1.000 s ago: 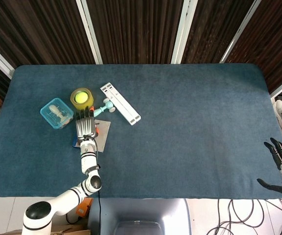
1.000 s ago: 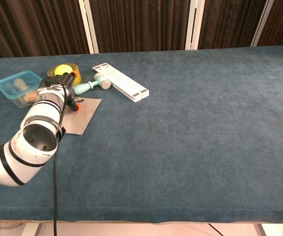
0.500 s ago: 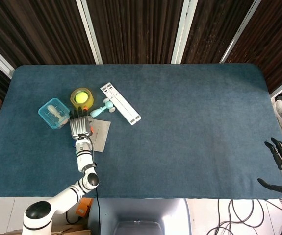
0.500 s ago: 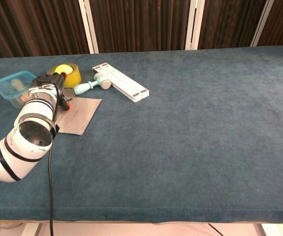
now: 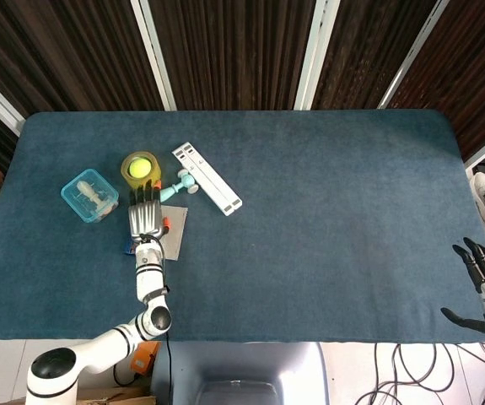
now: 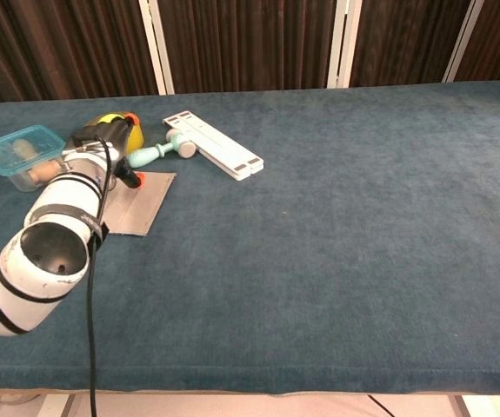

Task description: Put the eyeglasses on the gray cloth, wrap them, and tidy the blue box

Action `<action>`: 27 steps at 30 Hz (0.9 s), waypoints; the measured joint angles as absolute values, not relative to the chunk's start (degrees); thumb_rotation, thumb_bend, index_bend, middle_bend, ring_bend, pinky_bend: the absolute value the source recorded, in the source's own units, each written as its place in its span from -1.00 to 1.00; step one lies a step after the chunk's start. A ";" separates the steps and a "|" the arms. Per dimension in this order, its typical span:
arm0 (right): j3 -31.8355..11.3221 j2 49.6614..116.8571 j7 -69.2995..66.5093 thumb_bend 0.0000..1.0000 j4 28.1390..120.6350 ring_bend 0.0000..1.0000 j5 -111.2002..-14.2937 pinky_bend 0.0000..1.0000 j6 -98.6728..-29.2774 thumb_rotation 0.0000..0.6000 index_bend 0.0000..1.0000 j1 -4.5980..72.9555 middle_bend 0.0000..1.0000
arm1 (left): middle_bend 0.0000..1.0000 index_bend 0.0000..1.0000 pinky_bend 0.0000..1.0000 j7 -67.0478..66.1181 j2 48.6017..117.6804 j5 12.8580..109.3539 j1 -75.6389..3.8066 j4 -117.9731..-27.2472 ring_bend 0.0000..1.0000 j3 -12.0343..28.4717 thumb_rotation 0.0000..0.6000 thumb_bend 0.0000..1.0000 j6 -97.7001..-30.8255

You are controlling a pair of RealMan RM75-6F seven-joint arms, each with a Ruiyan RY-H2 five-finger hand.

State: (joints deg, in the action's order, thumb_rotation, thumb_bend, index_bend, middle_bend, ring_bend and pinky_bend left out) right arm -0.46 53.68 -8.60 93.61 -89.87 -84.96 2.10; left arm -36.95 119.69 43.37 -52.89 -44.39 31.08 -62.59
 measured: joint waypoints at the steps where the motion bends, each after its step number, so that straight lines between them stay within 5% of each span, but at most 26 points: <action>1: -0.41 53.66 -8.66 -0.50 93.64 -1.00 -89.99 -1.00 -85.01 1.00 -0.95 2.09 -1.00 | -1.00 -1.00 -0.86 -36.73 119.08 44.33 -52.26 -47.63 -1.00 30.47 1.00 -0.28 -63.88; 10: -0.10 53.07 -10.56 -0.50 93.51 -1.00 -90.92 -1.00 -85.78 1.00 -0.95 1.81 -1.00 | -1.00 -1.00 -0.86 -38.69 115.77 50.37 -47.88 -68.77 -1.00 23.78 1.00 -0.30 -72.87; 27: 0.24 52.83 -11.01 -0.50 93.31 -1.00 -91.63 -1.00 -86.20 1.00 -0.95 1.62 -1.00 | -1.00 -1.00 -0.88 -41.91 118.95 50.93 -46.70 -62.54 -1.00 20.01 1.00 -0.35 -70.76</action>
